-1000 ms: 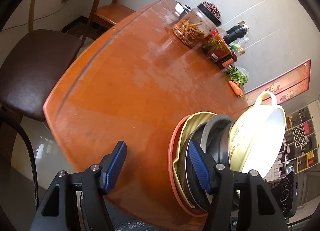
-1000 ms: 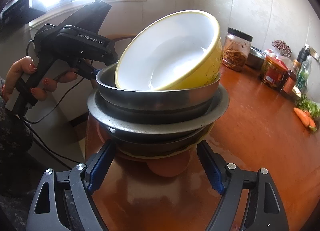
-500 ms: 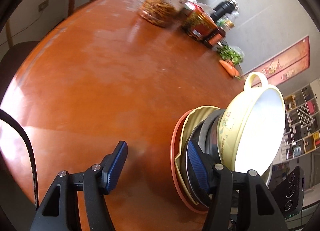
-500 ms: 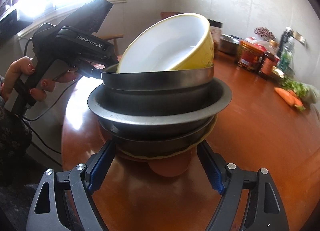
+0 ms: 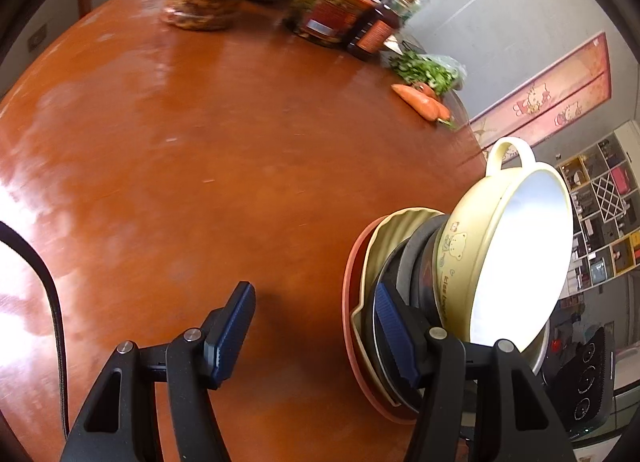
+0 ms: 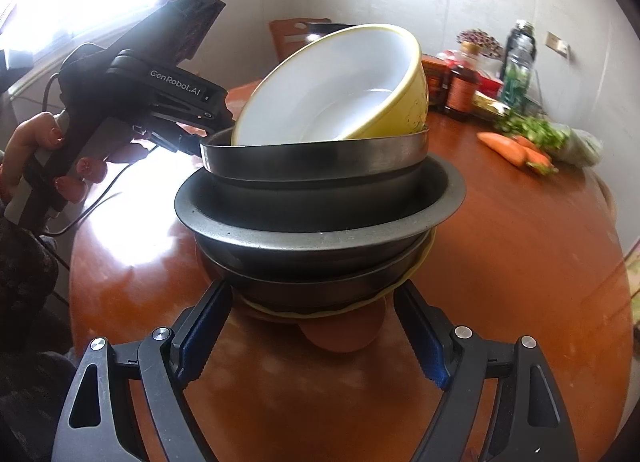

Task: Organize plates and bowls
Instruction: 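Open the left tool and withdraw from the stacked dishes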

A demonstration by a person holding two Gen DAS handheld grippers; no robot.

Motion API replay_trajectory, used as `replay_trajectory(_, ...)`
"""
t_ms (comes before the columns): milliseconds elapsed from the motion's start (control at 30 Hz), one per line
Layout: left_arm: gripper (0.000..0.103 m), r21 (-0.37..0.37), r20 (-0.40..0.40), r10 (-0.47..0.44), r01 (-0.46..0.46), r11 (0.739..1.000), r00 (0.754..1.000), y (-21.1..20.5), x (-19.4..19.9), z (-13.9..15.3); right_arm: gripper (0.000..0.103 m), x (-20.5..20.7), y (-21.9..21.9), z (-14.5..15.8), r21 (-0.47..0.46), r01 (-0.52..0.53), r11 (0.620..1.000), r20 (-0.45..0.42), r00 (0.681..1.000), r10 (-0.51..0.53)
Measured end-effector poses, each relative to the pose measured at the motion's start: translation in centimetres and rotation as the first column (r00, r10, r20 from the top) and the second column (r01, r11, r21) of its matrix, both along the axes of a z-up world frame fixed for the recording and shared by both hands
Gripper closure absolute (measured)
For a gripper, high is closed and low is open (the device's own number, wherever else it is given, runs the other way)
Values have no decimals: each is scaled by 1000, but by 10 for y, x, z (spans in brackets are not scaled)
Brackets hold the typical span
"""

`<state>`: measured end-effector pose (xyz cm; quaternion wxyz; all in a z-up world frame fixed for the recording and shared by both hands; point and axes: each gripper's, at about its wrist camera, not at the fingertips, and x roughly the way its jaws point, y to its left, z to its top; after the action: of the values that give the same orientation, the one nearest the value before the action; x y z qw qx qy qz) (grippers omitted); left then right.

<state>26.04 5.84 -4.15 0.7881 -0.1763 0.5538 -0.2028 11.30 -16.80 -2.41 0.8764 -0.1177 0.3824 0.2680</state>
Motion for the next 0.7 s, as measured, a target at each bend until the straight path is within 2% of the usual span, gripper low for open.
replay_trajectory(333,41,41,18,-28,28,999,999,-49,11,3,19,5,-44,2,-3,35,999,-4,999,-35)
replay_trajectory(700,41,123,86,-8,-2,992,996,-69,7,12,19,21,-61,-2,20,43,999,-19,999,-42)
